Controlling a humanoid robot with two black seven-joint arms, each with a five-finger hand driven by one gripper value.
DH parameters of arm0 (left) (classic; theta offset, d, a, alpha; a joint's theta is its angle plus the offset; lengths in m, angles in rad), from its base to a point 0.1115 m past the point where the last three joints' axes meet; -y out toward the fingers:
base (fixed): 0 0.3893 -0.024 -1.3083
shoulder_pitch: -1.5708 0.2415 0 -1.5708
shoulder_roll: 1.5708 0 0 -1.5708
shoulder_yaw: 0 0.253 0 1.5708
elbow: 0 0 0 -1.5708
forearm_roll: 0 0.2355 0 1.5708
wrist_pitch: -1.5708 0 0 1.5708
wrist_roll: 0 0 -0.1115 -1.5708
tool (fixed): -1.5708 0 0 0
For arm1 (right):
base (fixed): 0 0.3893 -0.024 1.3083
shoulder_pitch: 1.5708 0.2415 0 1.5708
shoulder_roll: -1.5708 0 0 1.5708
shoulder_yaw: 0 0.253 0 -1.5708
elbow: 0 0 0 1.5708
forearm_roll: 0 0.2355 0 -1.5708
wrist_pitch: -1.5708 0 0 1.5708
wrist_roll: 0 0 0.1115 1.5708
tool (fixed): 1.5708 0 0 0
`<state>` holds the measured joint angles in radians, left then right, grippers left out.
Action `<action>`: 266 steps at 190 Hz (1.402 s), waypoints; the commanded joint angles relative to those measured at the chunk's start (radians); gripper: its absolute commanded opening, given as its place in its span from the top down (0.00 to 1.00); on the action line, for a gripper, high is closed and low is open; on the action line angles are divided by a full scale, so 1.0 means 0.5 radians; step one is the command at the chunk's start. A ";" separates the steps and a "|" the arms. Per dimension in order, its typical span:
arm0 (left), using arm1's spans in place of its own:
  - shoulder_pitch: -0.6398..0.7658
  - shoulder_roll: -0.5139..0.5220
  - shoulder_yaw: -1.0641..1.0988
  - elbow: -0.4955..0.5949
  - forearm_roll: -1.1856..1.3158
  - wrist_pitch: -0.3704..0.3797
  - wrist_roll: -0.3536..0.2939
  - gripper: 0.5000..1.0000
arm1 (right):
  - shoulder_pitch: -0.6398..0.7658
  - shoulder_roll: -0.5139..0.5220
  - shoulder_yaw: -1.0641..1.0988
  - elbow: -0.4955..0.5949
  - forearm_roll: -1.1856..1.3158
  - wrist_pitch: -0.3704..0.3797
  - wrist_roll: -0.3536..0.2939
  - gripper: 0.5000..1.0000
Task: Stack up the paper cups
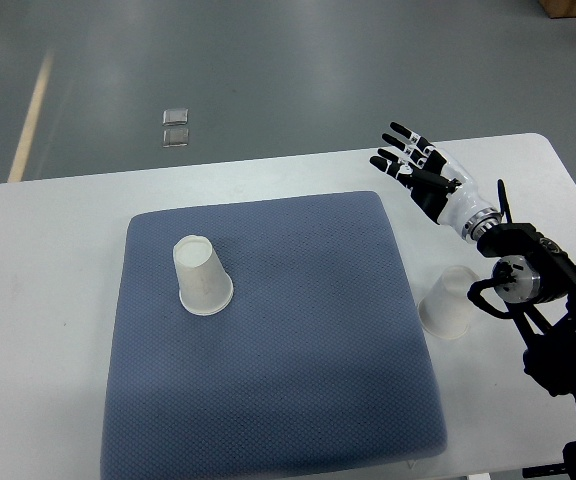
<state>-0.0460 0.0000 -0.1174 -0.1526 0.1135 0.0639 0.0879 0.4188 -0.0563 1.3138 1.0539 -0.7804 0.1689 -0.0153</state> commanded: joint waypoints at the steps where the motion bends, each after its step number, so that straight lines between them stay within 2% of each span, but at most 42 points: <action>1: 0.000 0.000 -0.001 -0.005 0.000 0.001 -0.001 0.00 | 0.000 -0.001 0.002 0.000 -0.001 0.000 0.000 0.15; 266: 0.000 0.000 -0.004 0.017 0.000 0.001 0.002 0.00 | 0.034 -0.019 0.008 -0.022 -0.001 0.073 0.000 0.15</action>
<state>-0.0460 0.0000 -0.1196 -0.1443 0.1135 0.0645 0.0878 0.4361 -0.0662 1.3185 1.0432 -0.7808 0.2040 -0.0153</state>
